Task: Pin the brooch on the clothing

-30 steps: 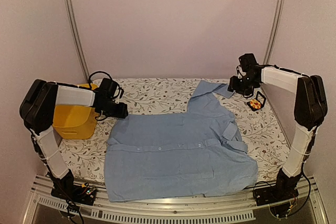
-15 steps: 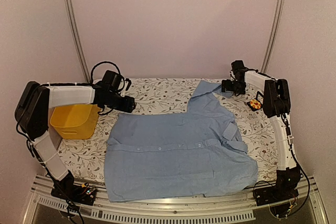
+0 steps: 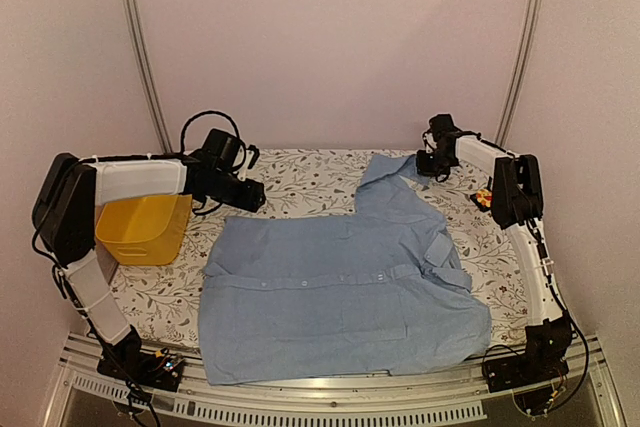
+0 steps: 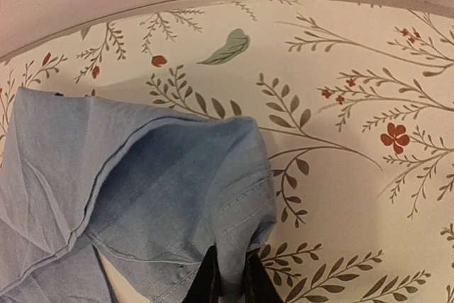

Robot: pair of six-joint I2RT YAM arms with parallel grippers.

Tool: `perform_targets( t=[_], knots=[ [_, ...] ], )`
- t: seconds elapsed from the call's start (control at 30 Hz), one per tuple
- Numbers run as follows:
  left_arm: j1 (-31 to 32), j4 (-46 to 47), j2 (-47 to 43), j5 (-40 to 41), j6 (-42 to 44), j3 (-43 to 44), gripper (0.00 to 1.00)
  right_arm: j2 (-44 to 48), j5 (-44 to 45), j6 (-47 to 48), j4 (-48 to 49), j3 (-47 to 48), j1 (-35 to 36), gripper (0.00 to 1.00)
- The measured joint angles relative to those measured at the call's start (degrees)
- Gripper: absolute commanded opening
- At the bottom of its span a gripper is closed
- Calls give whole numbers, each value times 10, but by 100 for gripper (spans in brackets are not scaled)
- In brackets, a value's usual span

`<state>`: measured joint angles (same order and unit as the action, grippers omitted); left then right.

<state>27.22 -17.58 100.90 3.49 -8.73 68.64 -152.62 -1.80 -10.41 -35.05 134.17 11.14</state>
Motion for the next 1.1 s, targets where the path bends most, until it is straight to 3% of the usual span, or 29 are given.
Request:
perform_targets(
  t=[0.27, 0.43, 0.57, 0.67, 0.77, 0.9, 1.03, 1.1],
  knots=[
    [0, -2, -3, 0, 4, 0, 70, 44, -52, -13, -9, -33, 3, 0],
    [0, -3, -35, -7, 10, 0, 70, 177, -58, -11, 33, -124, 34, 0],
    [-4, 5, -87, -19, 17, -1, 72, 332, -56, 14, 125, -231, 131, 0],
    [-6, 15, -117, -34, 30, -3, 77, 386, -51, 40, 174, -262, 221, 0],
    [-7, 30, -138, -61, 51, -18, 83, 385, -56, 53, 202, -273, 300, 0],
    [-7, 40, -152, -92, 73, -59, 84, 347, -80, 35, 210, -280, 331, 1],
    [-7, 36, -150, -104, 70, -83, 83, 278, -97, -5, 216, -280, 338, 12],
    [-7, 36, -147, -108, 67, -87, 83, 248, -111, -17, 216, -280, 344, 32]
  ],
)
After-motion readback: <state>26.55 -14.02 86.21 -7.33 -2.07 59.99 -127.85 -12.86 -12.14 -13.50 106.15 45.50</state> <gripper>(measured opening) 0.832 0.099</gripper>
